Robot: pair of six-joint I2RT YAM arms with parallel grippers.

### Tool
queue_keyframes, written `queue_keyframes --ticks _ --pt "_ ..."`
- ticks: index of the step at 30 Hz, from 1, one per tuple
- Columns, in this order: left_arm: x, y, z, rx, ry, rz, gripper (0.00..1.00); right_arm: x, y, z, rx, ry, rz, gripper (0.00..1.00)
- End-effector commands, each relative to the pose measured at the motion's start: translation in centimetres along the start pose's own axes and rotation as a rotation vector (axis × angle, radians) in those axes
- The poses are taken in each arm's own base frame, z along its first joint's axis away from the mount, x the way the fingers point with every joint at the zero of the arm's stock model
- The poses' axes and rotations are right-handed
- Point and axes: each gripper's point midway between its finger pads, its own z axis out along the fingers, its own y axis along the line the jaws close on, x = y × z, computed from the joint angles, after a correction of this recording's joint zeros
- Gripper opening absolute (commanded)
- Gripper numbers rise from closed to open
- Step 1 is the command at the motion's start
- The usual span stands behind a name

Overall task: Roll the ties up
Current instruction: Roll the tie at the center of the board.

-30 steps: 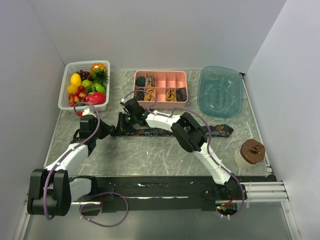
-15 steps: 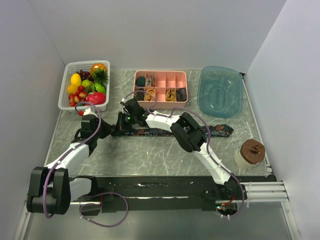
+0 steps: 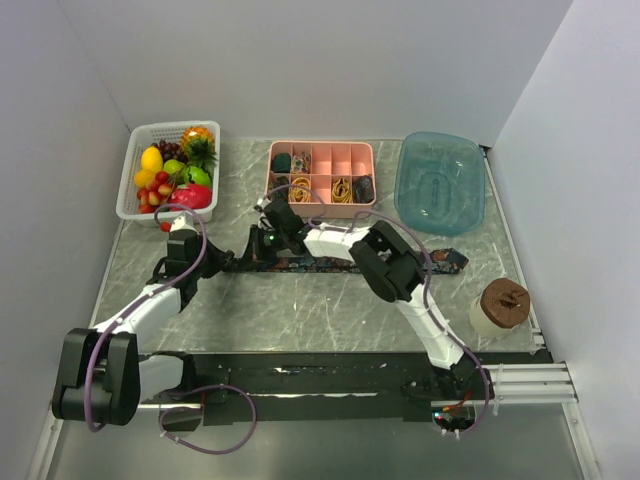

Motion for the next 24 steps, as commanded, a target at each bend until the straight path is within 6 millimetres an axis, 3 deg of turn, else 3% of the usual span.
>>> queue_keyframes --ticks 1,9,24 --pt "-0.6 0.0 0.2 -0.016 -0.034 -0.001 0.01 -3.9 5.5 -4.6 -0.08 -0.121 -0.112 0.0" --pt "-0.1 -0.7 0.9 0.004 -0.017 0.01 0.01 -4.8 6.2 -6.7 -0.078 -0.161 -0.138 0.0" --pt "1.2 -2.8 2.4 0.065 0.019 -0.025 0.11 -4.1 3.3 -5.4 -0.004 -0.127 -0.133 0.0"
